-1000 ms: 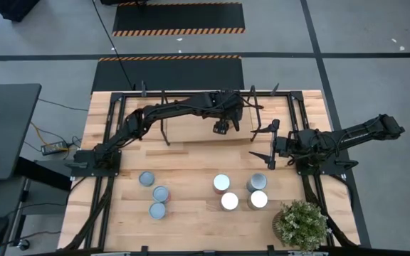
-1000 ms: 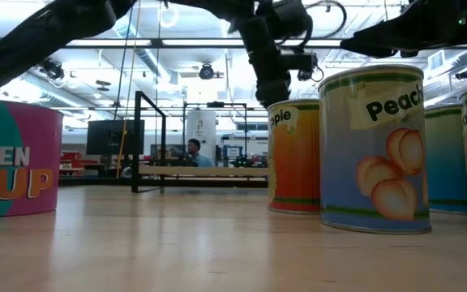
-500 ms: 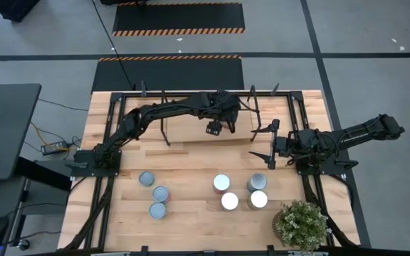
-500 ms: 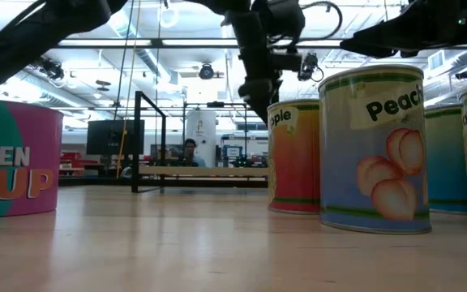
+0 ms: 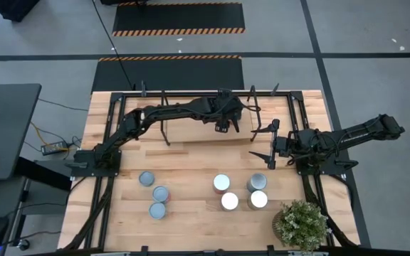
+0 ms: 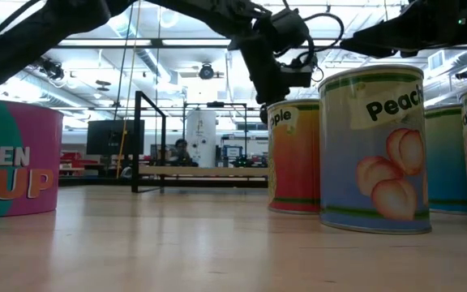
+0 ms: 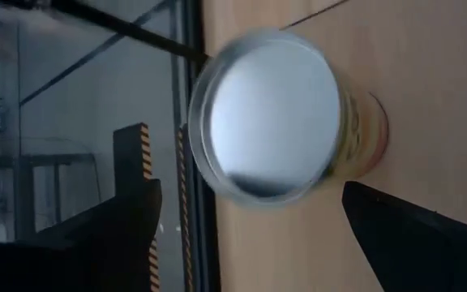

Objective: Pick and place cans onto a shelf
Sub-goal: Put the canned corn on the shelf, then adjust the canned goods

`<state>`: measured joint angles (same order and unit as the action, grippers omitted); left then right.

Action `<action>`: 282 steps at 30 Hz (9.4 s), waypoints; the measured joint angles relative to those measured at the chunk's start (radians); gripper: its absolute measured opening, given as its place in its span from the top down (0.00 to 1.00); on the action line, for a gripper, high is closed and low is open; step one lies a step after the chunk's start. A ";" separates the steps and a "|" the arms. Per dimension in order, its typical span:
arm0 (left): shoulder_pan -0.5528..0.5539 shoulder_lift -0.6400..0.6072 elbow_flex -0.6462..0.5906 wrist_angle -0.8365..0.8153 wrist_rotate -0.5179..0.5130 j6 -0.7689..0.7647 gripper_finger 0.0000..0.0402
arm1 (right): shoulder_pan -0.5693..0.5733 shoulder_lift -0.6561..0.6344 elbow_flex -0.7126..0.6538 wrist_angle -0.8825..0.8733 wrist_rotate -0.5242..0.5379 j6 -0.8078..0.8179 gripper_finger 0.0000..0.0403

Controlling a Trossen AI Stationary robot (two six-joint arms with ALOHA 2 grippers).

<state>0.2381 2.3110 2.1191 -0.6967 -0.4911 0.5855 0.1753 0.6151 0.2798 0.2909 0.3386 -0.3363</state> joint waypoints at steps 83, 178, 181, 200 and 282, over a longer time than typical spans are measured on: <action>0.080 0.038 0.050 0.107 0.039 -0.178 0.03 | -0.002 0.000 0.000 0.029 0.044 -0.015 0.07; -0.513 -0.687 -0.839 -0.172 -0.174 -0.567 0.52 | 0.049 0.589 0.586 -0.613 -0.026 0.448 0.07; -0.514 -0.774 -0.911 -0.098 -0.114 -0.574 0.54 | 0.064 0.597 0.585 -0.603 -0.026 0.470 0.07; -0.518 -1.130 -1.282 0.405 0.145 -0.653 0.56 | 0.154 0.860 0.932 -1.167 -0.004 0.733 0.07; -0.746 -1.116 -1.050 -0.267 0.473 -1.292 0.56 | 0.217 0.941 1.048 -1.641 -0.023 0.849 0.07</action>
<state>-0.5078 1.1953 1.0693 -0.9636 -0.0179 -0.7069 0.3927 1.5558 1.3277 -1.3503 0.3155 0.5125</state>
